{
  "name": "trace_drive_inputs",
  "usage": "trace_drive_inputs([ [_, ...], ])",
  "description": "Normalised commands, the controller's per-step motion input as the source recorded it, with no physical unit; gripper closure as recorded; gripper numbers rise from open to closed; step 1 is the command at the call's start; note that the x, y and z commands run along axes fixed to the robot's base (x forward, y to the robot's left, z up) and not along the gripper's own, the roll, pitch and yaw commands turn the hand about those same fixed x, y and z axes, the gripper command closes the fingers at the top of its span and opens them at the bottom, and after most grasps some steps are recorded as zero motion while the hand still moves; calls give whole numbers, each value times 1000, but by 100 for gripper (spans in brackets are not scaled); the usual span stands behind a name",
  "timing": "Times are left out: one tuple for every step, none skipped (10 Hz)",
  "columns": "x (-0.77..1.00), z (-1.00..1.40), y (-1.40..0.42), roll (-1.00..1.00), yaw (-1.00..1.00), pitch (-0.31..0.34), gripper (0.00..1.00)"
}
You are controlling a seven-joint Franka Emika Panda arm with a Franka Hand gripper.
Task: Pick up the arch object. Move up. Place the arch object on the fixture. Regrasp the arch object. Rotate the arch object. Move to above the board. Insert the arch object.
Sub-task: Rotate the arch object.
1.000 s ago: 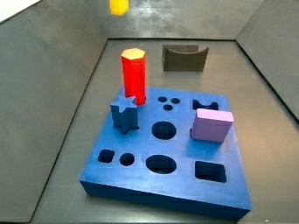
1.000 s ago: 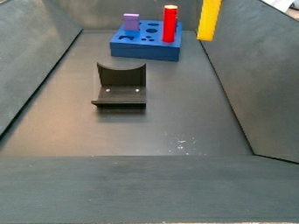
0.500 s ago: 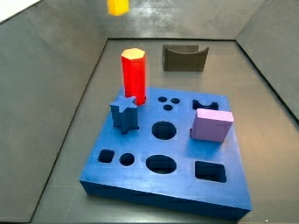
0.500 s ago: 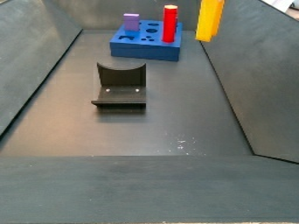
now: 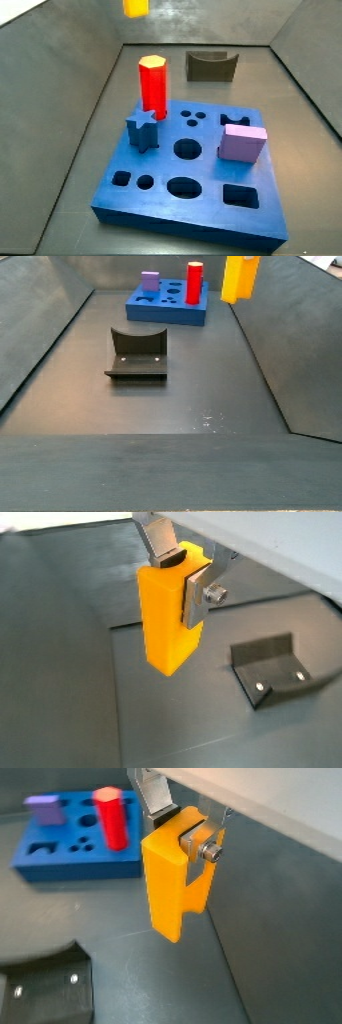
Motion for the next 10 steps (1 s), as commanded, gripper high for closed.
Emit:
trace_drive_inputs([
  [-39, 42, 17, -173, -704, 44, 100],
  [-35, 43, 16, -171, -472, 40, 100],
  [-31, 45, 15, -167, -265, 35, 100],
  [0, 0, 0, -107, -1000, 22, 100],
  [1, 0, 0, -115, -1000, 23, 100],
  [0, 0, 1, -139, -1000, 28, 100],
  [1, 1, 2, -166, -855, 33, 100],
  [1, 2, 3, -165, -619, 32, 100],
  [1, 3, 3, -165, -476, 32, 100],
  [3, 6, 5, -163, -232, 30, 100],
])
